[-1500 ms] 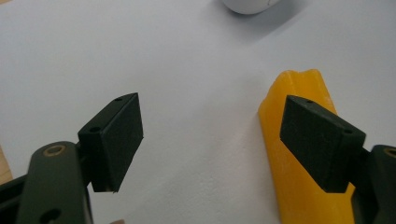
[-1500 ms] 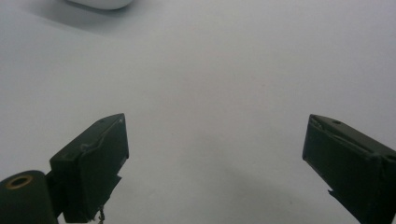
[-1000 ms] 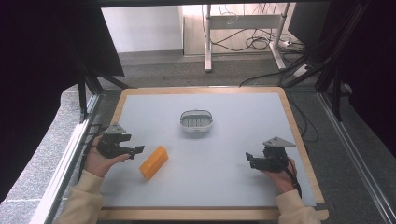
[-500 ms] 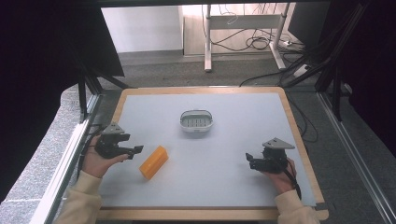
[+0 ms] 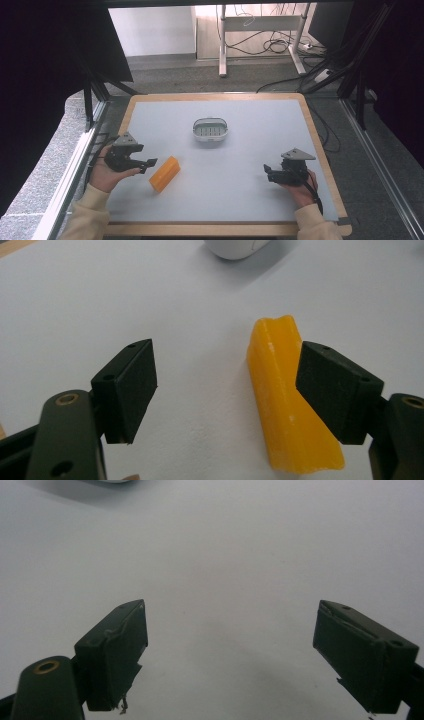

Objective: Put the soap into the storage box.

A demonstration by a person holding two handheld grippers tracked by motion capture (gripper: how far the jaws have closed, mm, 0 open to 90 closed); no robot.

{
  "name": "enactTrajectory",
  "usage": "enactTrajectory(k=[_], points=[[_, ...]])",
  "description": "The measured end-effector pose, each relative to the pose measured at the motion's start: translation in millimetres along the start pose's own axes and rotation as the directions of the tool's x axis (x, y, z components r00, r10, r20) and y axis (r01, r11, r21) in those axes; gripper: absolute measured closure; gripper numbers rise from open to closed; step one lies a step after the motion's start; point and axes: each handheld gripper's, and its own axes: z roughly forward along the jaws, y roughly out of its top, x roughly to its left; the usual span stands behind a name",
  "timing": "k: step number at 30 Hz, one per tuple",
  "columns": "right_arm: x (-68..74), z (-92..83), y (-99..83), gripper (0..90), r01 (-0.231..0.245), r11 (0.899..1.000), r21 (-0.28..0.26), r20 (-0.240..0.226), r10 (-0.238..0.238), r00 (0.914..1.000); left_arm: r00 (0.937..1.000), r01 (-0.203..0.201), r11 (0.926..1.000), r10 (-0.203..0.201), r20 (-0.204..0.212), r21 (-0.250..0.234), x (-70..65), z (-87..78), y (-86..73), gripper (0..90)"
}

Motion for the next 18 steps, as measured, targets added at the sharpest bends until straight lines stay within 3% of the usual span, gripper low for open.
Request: enactTrajectory(k=[18], points=[[0.8,-0.9,-0.3,15.0,0.011,1.0,-0.001,-0.001,-0.011,0.9999,0.9987,-0.037,0.9992,0.036,0.035,0.014,-20.0,-2.2,8.7,25.2]])
